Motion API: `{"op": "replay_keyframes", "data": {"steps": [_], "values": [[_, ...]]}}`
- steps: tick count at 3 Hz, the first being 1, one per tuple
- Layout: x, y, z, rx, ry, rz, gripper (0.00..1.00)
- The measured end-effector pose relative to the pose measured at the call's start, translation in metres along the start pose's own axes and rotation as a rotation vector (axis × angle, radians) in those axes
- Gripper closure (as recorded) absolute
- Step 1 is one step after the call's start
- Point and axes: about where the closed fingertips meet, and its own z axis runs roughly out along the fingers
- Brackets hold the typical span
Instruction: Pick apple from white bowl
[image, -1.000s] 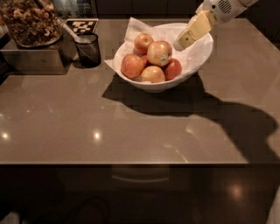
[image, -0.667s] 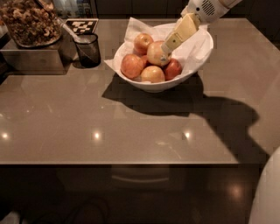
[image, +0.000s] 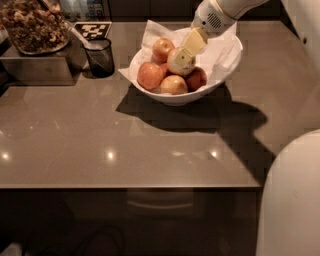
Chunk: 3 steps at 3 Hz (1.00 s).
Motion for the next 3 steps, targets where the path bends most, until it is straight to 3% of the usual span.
{"op": "replay_keyframes", "data": {"steps": [3], "values": [[0.021,-0.006,0.047,-0.056,0.071,0.047,0.0]]}}
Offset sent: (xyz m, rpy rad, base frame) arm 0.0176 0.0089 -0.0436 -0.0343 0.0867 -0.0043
